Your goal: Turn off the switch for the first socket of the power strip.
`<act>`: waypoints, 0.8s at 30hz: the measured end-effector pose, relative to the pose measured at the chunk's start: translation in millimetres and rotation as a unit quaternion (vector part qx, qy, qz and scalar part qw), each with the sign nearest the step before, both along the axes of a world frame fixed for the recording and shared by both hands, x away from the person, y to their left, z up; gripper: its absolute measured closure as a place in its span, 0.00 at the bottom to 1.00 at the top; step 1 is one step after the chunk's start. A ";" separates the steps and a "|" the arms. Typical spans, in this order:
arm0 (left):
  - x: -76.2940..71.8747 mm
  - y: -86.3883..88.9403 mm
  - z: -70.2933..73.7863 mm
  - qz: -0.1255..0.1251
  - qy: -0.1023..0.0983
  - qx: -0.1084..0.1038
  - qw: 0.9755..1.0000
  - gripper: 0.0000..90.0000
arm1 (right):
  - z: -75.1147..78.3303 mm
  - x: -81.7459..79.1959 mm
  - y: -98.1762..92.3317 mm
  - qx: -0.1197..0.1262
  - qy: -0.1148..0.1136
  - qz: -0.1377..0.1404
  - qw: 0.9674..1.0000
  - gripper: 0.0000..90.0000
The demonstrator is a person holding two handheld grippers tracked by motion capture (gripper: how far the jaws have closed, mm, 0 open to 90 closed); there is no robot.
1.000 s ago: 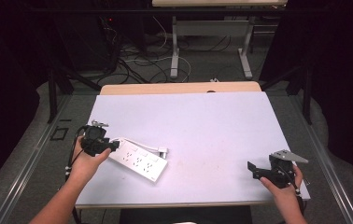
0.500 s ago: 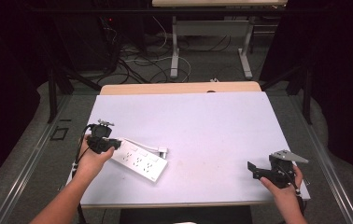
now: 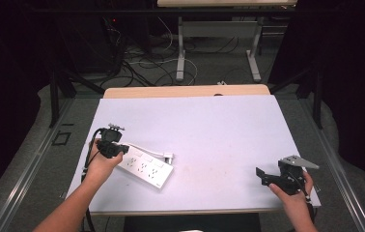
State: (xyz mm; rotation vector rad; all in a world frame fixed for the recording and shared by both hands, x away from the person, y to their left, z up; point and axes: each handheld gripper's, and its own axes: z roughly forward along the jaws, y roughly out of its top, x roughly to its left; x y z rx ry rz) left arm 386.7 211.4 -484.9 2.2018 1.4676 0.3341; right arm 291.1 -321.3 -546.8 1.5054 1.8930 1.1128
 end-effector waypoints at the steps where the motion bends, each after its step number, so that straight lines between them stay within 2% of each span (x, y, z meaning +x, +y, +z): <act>1: 0.2 -1.3 -0.7 -0.001 -0.001 -0.001 1.000 0.99 | 0.0 0.0 0.0 0.000 0.000 0.000 1.000 0.07; 4: 1.2 -3.2 -1.1 -0.009 0.003 0.001 1.000 1.00 | -0.2 0.0 0.4 -0.002 0.001 0.000 1.000 0.07; 12: 2.5 -9.9 -5.1 -0.010 0.008 -0.007 1.000 1.00 | -0.4 0.0 0.2 -0.004 0.001 0.003 1.000 0.07; 13: 3.2 -9.8 -4.9 -0.016 0.011 -0.004 1.000 1.00 | -0.3 -0.1 0.4 -0.003 0.001 0.001 1.000 0.07; 15: 3.1 -12.3 -7.0 -0.010 0.009 -0.009 1.000 1.00 | -0.4 0.0 0.1 -0.005 0.001 0.003 1.000 0.07; 24: 5.1 -18.2 -12.6 -0.020 0.014 -0.011 1.000 1.00 | -0.5 -0.1 0.4 -0.002 0.003 0.002 1.000 0.07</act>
